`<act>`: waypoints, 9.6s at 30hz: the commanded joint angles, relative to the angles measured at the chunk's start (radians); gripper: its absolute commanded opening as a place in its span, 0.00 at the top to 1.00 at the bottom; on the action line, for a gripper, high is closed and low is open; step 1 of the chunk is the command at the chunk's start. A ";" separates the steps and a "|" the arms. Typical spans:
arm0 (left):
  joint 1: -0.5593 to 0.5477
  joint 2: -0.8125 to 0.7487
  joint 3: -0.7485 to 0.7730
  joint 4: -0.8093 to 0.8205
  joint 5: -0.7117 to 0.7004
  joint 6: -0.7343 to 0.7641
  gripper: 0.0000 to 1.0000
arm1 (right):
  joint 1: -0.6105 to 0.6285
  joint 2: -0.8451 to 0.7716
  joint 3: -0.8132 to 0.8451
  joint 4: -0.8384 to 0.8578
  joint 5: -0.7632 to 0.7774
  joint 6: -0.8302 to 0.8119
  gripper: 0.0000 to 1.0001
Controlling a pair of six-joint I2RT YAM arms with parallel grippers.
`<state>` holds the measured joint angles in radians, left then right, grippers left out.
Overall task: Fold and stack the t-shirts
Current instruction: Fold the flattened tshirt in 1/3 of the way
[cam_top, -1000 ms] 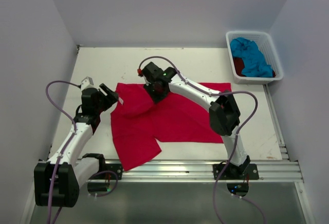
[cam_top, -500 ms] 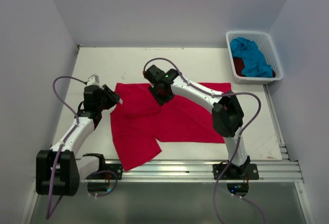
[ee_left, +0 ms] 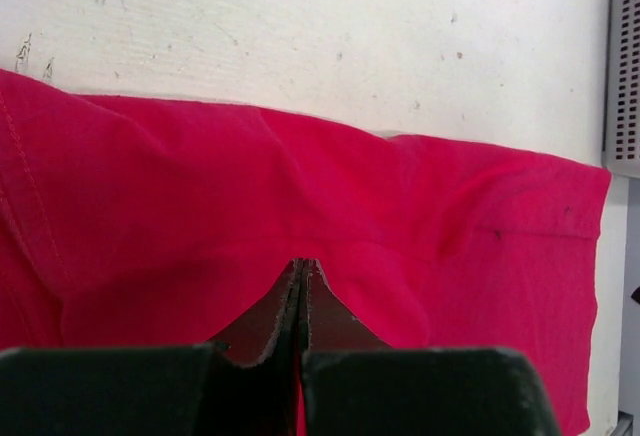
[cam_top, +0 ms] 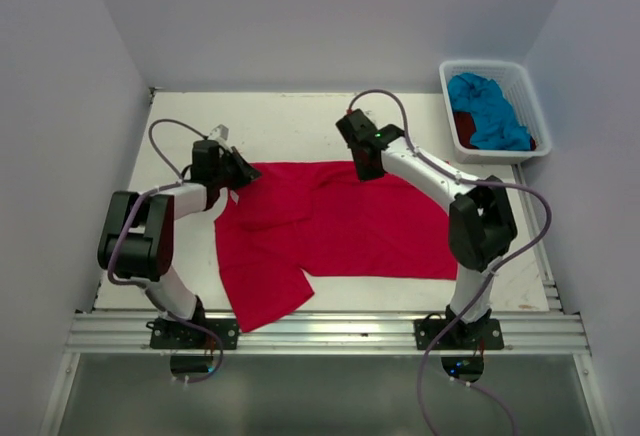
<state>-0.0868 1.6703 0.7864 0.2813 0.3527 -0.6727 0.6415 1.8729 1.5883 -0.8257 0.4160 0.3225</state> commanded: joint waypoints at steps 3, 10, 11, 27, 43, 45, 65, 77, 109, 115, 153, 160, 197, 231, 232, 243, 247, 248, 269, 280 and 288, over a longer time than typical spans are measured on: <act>-0.007 0.045 0.077 -0.003 -0.072 0.010 1.00 | -0.127 -0.009 -0.060 0.082 0.034 0.026 1.00; -0.005 0.028 0.123 -0.207 -0.302 0.042 1.00 | -0.154 0.029 -0.074 0.119 0.009 0.032 1.00; -0.005 0.028 0.140 -0.235 -0.329 0.047 1.00 | -0.154 0.034 -0.073 0.119 0.006 0.032 1.00; -0.005 0.028 0.097 -0.304 -0.417 0.055 1.00 | -0.177 0.029 -0.082 0.119 0.017 0.039 1.00; -0.016 -0.144 0.051 -0.116 -0.126 0.125 1.00 | -0.183 0.045 -0.059 0.108 -0.016 0.044 1.00; -0.018 -0.025 0.083 -0.120 -0.010 0.124 1.00 | -0.183 0.045 -0.057 0.105 -0.020 0.044 1.00; -0.010 0.129 0.234 -0.518 -0.600 0.093 1.00 | -0.189 0.069 -0.053 0.062 0.078 0.088 1.00; -0.010 0.131 0.231 -0.493 -0.518 0.107 1.00 | -0.241 0.249 0.053 0.112 0.058 0.095 0.79; -0.027 0.128 0.192 -0.468 -0.494 0.119 1.00 | -0.424 0.102 -0.077 0.226 0.074 0.122 0.72; -0.030 0.132 0.195 -0.467 -0.494 0.119 1.00 | -0.424 0.052 -0.108 0.333 -0.129 0.056 0.77; -0.031 0.118 0.191 -0.476 -0.511 0.120 1.00 | -0.485 0.042 -0.076 0.238 0.049 0.147 0.75; -0.031 0.115 0.191 -0.478 -0.509 0.119 1.00 | -0.487 0.087 -0.025 0.211 -0.117 0.127 0.72; -0.031 0.111 0.186 -0.479 -0.521 0.117 1.00 | -0.506 0.230 -0.060 0.177 -0.037 0.179 1.00; -0.031 0.112 0.189 -0.481 -0.518 0.116 1.00 | -0.502 0.135 -0.060 0.191 -0.160 0.162 0.76; -0.031 0.112 0.189 -0.482 -0.518 0.116 1.00 | -0.505 0.144 -0.060 0.191 -0.160 0.165 0.76; -0.031 0.108 0.183 -0.482 -0.521 0.116 1.00 | -0.510 0.236 -0.080 0.189 -0.134 0.185 0.75; -0.031 0.109 0.182 -0.481 -0.520 0.117 1.00 | -0.511 0.244 -0.079 0.172 -0.085 0.191 1.00; -0.031 0.109 0.182 -0.479 -0.521 0.116 1.00 | -0.514 0.246 -0.079 0.171 -0.077 0.191 1.00; -0.031 0.108 0.180 -0.481 -0.521 0.116 1.00 | -0.513 0.175 -0.083 0.146 0.119 0.227 1.00; -0.031 0.016 0.157 -0.415 -0.451 0.136 1.00 | -0.483 -0.125 -0.298 0.516 -0.193 0.112 0.55; -0.054 -0.175 0.162 -0.415 -0.431 0.144 1.00 | -0.447 -0.250 -0.265 0.436 -0.192 0.098 0.56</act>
<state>-0.1265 1.5639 0.9237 -0.1444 -0.0818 -0.5549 0.1806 1.6333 1.2911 -0.3759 0.2394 0.4366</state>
